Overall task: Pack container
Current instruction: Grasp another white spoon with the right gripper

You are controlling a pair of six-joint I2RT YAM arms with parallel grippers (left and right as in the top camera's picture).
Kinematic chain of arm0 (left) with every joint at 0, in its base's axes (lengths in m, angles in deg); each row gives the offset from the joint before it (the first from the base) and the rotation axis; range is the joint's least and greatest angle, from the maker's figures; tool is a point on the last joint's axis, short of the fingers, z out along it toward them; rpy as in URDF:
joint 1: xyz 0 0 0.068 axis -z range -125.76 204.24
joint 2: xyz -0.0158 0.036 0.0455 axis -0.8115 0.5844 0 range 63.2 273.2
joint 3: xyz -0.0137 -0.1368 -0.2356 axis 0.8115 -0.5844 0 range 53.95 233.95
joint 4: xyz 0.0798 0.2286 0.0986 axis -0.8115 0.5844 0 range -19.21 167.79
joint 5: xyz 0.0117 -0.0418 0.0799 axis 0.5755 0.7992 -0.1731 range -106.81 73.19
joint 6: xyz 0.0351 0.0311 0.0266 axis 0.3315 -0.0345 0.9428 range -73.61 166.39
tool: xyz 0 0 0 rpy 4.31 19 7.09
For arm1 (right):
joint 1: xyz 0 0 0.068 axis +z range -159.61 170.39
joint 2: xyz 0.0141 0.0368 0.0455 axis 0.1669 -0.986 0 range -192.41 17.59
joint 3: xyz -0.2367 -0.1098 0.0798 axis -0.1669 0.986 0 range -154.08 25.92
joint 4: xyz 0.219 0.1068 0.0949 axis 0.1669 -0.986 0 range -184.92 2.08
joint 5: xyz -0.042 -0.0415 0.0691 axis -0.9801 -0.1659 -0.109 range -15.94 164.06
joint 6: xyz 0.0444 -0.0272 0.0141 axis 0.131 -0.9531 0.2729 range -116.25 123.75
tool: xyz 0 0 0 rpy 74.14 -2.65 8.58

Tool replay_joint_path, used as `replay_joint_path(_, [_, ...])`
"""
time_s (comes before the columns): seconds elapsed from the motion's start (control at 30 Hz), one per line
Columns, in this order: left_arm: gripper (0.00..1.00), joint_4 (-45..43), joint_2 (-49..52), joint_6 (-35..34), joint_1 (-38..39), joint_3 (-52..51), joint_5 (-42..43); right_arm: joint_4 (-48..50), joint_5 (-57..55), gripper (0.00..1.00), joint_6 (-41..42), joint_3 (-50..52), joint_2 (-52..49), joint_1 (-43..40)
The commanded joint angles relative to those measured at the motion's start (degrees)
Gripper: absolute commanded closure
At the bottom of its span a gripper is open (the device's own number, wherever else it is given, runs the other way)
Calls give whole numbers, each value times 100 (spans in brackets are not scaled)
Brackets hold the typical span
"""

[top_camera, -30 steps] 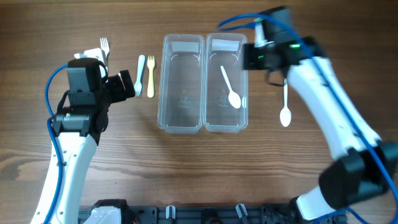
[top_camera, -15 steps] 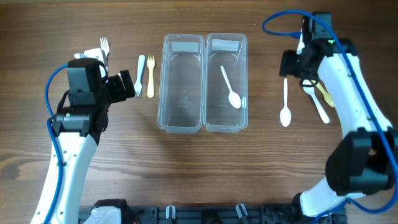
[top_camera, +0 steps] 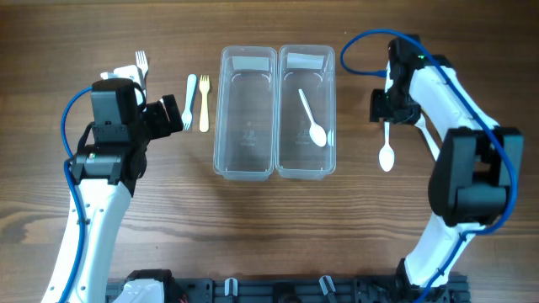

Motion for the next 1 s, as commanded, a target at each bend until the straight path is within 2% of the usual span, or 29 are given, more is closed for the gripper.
replay_joint_path(0.0, [0, 0, 24, 92, -35, 111, -76, -28, 70, 51, -15, 44, -210, -22])
replay_joint_path(0.23, [0, 0, 24, 92, -35, 111, -76, -7, 181, 49, -15, 184, -221, -133])
replay_joint_path(0.33, [0, 0, 24, 92, -35, 111, -76, 101, 208, 51, -15, 437, -221, -240])
replay_joint_path(0.5, [0, 0, 24, 92, -35, 111, -76, 229, 249, 68, -11, 699, -221, -387])
replay_joint_path(0.57, [0, 0, 24, 92, -35, 111, -76, 234, 354, 77, -20, 713, -221, -391])
replay_joint_path(0.63, [0, 0, 24, 92, -35, 111, -76, 247, 398, 92, -13, 710, -214, -389])
replay_joint_path(0.67, [0, 0, 24, 92, -35, 111, -76, 247, 398, 96, -13, 710, -188, -389])
replay_joint_path(0.83, [0, 0, 24, 92, -35, 111, -76, 216, 396, 96, -2, 616, 262, -367])
replay_joint_path(0.97, [0, 0, 24, 92, -35, 111, -76, 129, 533, 96, 7, 254, 1217, -181])
